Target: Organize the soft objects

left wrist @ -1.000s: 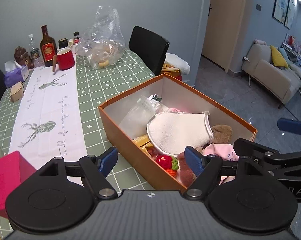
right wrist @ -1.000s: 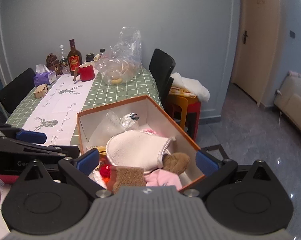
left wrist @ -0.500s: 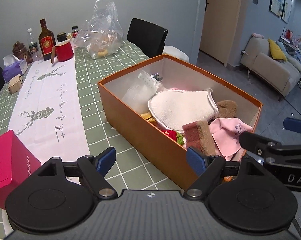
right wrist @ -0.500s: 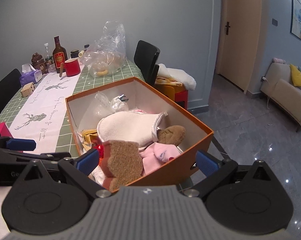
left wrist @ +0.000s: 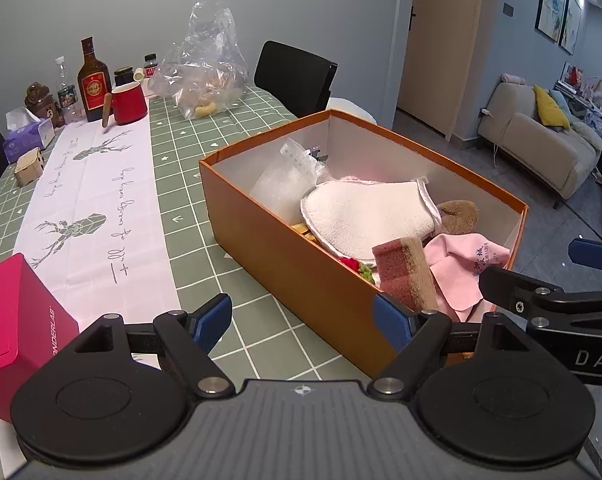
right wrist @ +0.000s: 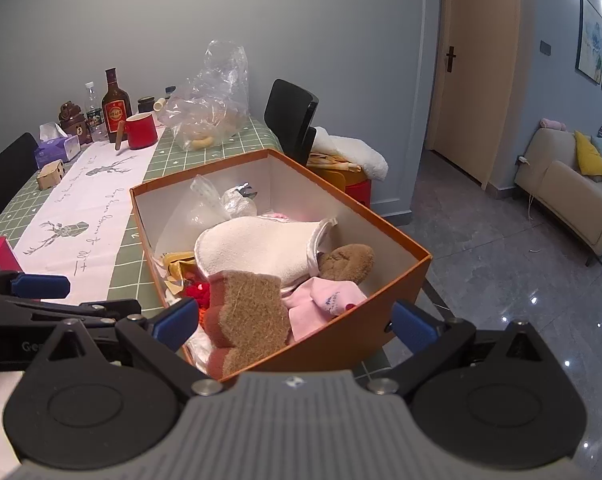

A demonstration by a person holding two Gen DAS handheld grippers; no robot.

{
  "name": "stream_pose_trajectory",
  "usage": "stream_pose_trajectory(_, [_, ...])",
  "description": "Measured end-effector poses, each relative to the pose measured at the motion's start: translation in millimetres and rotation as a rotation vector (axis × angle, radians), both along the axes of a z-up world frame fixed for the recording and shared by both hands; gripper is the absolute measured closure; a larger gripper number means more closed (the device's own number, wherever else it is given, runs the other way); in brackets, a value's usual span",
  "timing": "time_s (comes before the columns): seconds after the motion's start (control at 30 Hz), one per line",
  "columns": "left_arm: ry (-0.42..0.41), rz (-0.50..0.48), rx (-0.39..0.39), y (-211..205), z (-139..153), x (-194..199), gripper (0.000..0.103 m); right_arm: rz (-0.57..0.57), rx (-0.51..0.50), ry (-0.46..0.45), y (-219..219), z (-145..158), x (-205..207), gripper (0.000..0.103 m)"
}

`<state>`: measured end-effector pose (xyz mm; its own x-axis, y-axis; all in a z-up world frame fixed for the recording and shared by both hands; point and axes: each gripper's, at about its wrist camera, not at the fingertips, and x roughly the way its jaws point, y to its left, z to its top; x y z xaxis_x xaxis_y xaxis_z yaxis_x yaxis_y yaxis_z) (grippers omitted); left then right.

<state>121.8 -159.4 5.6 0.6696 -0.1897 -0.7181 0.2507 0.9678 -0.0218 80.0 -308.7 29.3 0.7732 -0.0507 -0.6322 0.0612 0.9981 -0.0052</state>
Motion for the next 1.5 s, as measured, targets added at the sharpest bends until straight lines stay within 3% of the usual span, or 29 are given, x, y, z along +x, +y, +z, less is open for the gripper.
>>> stream_pose_trajectory(1.5, [0.013,-0.011,-0.01,-4.0,-2.6,0.1,0.009,0.002,0.0,0.018,-3.9,-3.8,0.2,0.003])
